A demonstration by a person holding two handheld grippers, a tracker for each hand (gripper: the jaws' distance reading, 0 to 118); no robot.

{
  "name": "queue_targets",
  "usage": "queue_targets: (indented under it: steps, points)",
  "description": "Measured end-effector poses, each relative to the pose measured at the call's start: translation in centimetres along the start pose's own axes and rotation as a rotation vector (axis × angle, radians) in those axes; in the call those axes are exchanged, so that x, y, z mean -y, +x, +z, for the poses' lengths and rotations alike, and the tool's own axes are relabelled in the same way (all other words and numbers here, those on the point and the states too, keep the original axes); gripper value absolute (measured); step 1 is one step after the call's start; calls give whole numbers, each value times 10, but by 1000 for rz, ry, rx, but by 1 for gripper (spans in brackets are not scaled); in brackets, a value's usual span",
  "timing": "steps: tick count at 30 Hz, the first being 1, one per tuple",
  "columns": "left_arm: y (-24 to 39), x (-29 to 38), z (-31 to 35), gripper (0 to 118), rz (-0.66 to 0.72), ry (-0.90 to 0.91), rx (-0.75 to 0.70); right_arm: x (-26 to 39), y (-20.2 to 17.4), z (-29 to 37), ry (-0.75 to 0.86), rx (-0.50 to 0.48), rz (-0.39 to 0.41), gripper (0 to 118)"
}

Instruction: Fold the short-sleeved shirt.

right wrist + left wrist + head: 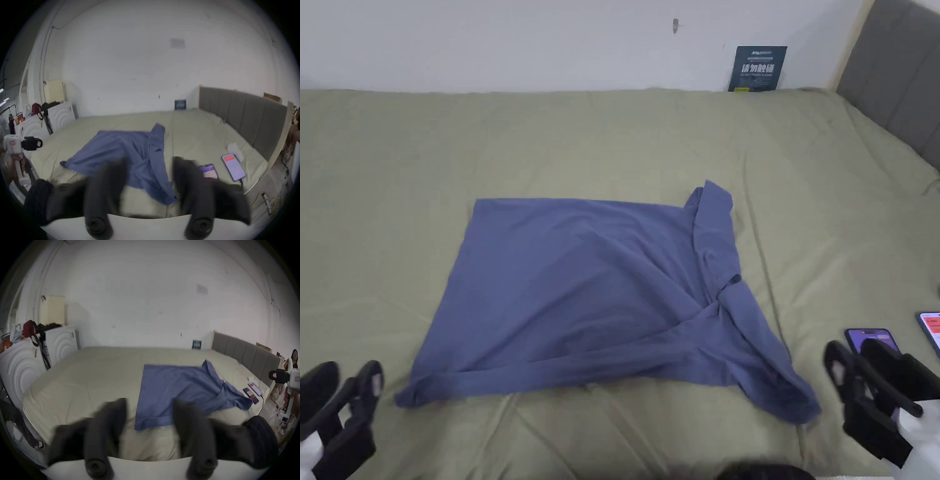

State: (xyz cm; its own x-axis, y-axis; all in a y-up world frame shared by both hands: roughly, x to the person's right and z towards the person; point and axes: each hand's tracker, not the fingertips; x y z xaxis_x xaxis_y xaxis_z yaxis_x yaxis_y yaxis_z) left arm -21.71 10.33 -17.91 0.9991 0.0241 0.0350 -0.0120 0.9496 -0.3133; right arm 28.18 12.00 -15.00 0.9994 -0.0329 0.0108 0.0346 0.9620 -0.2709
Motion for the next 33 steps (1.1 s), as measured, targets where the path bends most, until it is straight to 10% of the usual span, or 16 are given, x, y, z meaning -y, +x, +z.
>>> queue_targets:
  steps: [12, 16, 23, 27, 33]
  points:
    - [-13, 7, -62, 6, -98, -453, 96, 17, -19, 2, -9, -18, -49, 1]
    - [-32, 28, -112, 107, -147, -526, 75, 14, -15, -8, -32, -20, -67, 1]
    - [-33, 48, -184, 101, -102, -693, 97, 4, -8, -25, -79, 7, -53, 1]
    - [-37, 62, -198, 16, -107, -703, 79, 0, -1, -33, -118, 35, -37, 1]
    - [-29, 55, -182, 11, -93, -678, 101, 3, 10, -63, -317, 7, 38, 1]
